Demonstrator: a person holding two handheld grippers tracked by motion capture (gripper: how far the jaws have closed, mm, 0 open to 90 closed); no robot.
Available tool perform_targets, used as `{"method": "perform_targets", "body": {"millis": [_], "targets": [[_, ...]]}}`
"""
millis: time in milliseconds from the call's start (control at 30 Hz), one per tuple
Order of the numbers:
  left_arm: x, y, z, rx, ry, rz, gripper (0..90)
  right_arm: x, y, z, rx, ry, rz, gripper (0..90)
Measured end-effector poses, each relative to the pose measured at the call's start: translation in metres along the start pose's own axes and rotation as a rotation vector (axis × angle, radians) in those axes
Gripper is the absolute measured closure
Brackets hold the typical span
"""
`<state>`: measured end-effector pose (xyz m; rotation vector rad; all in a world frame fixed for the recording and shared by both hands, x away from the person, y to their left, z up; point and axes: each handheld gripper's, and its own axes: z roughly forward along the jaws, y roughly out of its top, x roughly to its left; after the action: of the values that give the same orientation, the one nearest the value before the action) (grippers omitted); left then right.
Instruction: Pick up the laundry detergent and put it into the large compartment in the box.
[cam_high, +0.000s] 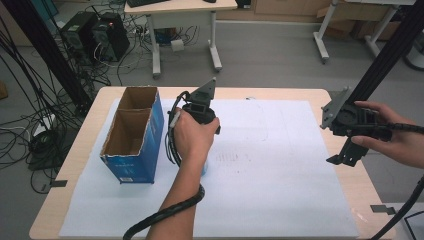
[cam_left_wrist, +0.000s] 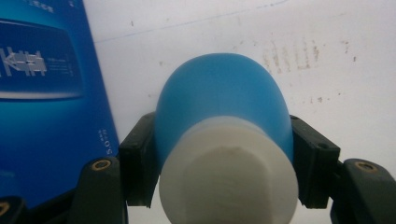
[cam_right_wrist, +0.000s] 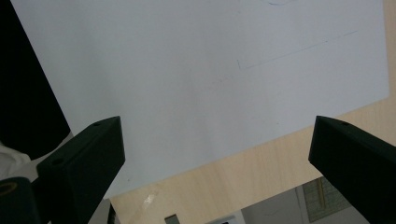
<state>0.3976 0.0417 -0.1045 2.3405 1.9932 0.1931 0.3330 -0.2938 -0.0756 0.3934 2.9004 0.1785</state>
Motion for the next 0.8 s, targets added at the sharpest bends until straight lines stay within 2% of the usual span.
{"method": "perform_targets", "body": {"millis": [33,67,200,233,267,300,367,533,567,600,633,667,700,733,767,800], "targets": [[0.002,-0.002,-0.010,-0.006,-0.002,-0.004,37.0,0.000,0.000,0.000,-0.004,0.000,-0.003,3.5],[0.002,-0.002,-0.010,-0.006,-0.002,-0.004,37.1,0.000,0.000,0.000,-0.004,0.000,-0.003,3.5],[0.003,-0.003,-0.031,-0.004,0.004,0.006,37.1,-0.002,0.001,-0.002,0.001,0.004,-0.001,3.5],[0.006,-0.005,-0.043,-0.017,0.000,0.001,37.1,-0.003,0.001,-0.004,-0.002,0.001,0.001,3.5],[0.006,-0.005,-0.043,-0.017,0.000,0.001,37.1,-0.003,0.001,-0.004,-0.002,0.001,0.001,3.5],[0.007,-0.006,-0.056,-0.023,0.004,0.001,37.1,-0.003,0.002,-0.006,-0.006,-0.002,0.002,3.5],[0.008,-0.007,-0.063,-0.028,0.007,0.001,37.1,-0.003,0.002,-0.006,-0.006,-0.001,-0.001,3.5],[0.015,-0.011,-0.096,-0.061,0.003,-0.006,37.1,-0.002,0.006,-0.010,0.003,-0.003,-0.004,3.5],[0.019,-0.013,-0.108,-0.076,-0.003,-0.009,37.1,-0.002,0.007,-0.010,0.000,-0.006,-0.011,3.5],[0.019,-0.013,-0.108,-0.076,-0.003,-0.009,37.1,-0.001,0.008,-0.011,0.002,-0.006,-0.007,3.5],[0.024,-0.015,-0.121,-0.093,-0.009,-0.012,37.1,-0.002,0.009,-0.011,0.005,-0.005,-0.008,3.5],[0.024,-0.015,-0.121,-0.093,-0.009,-0.012,37.1,-0.002,0.009,-0.011,0.005,-0.005,-0.008,3.5],[0.027,-0.016,-0.131,-0.105,-0.006,-0.013,37.1,-0.001,0.012,-0.011,0.008,-0.006,-0.010,3.5],[0.027,-0.016,-0.131,-0.105,-0.006,-0.013,37.1,-0.001,0.012,-0.011,0.008,-0.006,-0.010,3.5],[0.029,-0.017,-0.142,-0.119,0.000,-0.015,37.1,-0.001,0.015,-0.011,0.010,-0.005,-0.015,3.5],[0.029,-0.017,-0.142,-0.119,0.000,-0.015,37.1,-0.001,0.015,-0.011,0.010,-0.005,-0.015,3.5]]}}
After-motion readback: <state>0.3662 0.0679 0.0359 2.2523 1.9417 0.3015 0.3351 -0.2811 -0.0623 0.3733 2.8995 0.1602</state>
